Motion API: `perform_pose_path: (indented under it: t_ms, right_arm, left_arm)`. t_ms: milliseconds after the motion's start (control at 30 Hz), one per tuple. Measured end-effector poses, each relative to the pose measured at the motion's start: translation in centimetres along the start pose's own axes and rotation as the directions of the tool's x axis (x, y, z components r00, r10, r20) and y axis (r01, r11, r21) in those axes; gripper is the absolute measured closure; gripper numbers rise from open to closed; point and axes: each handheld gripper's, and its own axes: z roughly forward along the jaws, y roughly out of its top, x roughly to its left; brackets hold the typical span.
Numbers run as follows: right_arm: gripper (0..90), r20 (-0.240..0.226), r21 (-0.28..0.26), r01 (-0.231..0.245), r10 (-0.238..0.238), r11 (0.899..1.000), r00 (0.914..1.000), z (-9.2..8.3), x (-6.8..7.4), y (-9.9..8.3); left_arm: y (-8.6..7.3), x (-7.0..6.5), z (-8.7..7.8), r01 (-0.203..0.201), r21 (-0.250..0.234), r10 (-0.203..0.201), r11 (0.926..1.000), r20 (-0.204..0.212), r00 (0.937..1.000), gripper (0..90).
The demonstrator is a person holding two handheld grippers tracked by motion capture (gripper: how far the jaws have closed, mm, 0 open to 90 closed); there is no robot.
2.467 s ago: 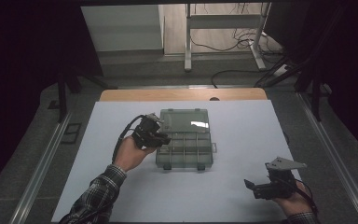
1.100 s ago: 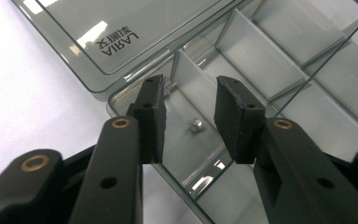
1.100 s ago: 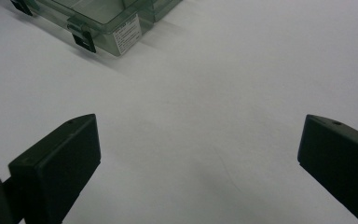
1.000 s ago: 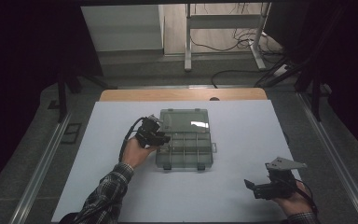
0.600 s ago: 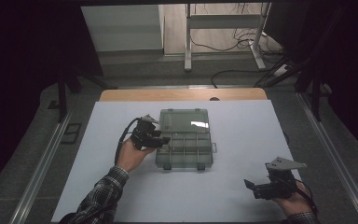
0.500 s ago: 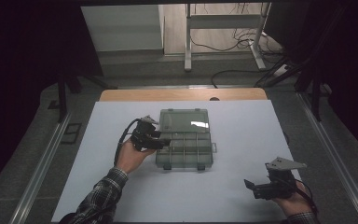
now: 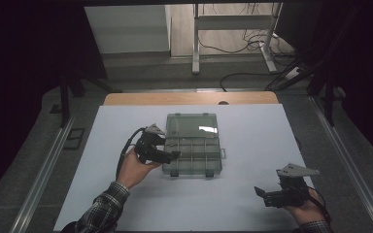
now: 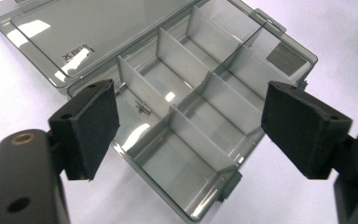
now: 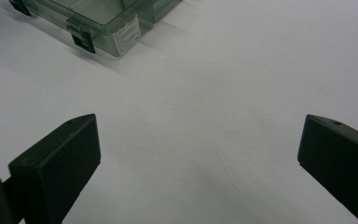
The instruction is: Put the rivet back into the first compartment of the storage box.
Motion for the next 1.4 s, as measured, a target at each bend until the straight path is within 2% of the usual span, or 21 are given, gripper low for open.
perform_pose_path:
  t_ms: [100, 433, 700, 1033, 1400]
  right_arm:
    - [0.0, 0.001, -0.003, -0.001, 0.001, 1.0, 1.0, 0.0, 0.0, 0.0]
    - [0.0, -0.001, -0.004, 0.001, -0.001, 1.0, 1.0, 0.0, 0.0, 0.0]
    - [0.0, -0.001, -0.004, 0.003, -0.003, 1.0, 1.0, -0.1, 0.1, 0.0]
    - [0.0, -0.001, -0.005, 0.004, -0.004, 1.0, 1.0, 0.0, 0.1, 0.0]
    - [0.0, -0.001, -0.008, 0.007, -0.007, 1.0, 1.0, -0.1, 0.2, 0.1]
  left_arm:
    - [-0.3, -0.2, -0.5, 0.006, -0.01, -0.006, 0.9999, 0.006, 1.0, 17.0]
    - [-1.2, -1.3, -2.2, -0.024, -0.018, 0.024, 0.9996, 0.013, 0.9996, 10.1]
    - [-2.3, -1.7, -3.5, -0.025, -0.033, 0.026, 0.9992, 0.019, 0.9995, 6.9]
    - [-3.9, -2.0, -4.6, -0.043, -0.046, 0.043, 0.998, -0.005, 0.9991, 3.5]
    - [-5.8, -2.0, -6.2, -0.031, -0.077, 0.028, 0.9966, -0.047, 0.9985, 1.3]
